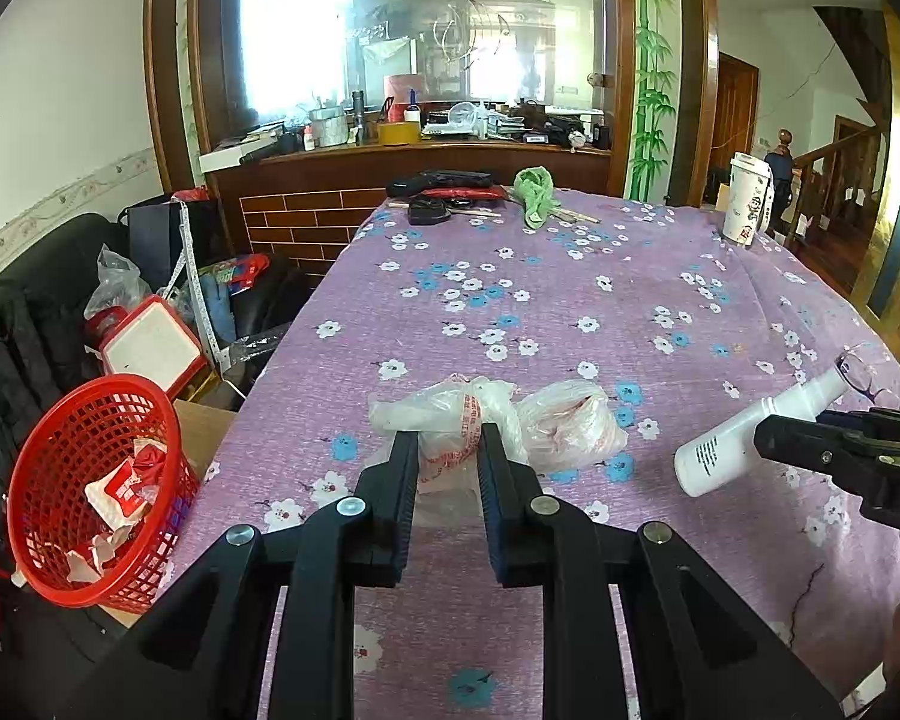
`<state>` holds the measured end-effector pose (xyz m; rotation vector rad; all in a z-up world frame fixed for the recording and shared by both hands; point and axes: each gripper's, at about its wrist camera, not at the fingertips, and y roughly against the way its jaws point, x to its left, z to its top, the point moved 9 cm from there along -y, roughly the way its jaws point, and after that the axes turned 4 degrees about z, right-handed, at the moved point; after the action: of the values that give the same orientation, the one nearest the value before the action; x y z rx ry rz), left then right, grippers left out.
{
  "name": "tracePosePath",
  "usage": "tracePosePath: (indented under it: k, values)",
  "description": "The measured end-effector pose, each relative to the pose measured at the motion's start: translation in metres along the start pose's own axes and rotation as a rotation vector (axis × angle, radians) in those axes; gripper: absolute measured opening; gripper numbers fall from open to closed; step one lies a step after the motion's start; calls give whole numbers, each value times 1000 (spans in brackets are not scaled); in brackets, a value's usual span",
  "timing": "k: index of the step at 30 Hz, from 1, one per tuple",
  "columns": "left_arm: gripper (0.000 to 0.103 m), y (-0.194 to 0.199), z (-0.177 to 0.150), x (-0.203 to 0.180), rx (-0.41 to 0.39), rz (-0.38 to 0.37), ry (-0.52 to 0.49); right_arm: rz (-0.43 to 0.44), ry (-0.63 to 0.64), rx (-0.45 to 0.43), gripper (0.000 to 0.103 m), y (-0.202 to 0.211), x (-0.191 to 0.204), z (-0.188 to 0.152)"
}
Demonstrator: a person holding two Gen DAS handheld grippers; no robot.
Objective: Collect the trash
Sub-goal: 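Lift the white bag and white tube and carry both over the red wastebasket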
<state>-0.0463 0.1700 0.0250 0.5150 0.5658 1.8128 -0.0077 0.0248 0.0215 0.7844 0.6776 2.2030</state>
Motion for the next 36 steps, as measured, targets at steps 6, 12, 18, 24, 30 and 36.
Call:
tracePosePath:
  k: [6,12,18,24,30,36]
  values:
    - [19,2,-1,8,-17,20,-1,-2,13,10,32,-4,8,0]
    - [19,3,-3,18,-22,25,11,-4,29,16,32,-8,17,3]
    - [19,6,-3,31,-31,33,31,2,53,27,32,-15,32,5]
    - [19,11,-2,51,-42,51,62,16,86,38,32,-25,53,11]
    - [19,18,0,86,-59,94,112,45,120,47,32,-36,80,17]
    - [19,30,3,140,-85,178,179,86,161,56,32,-48,116,29]
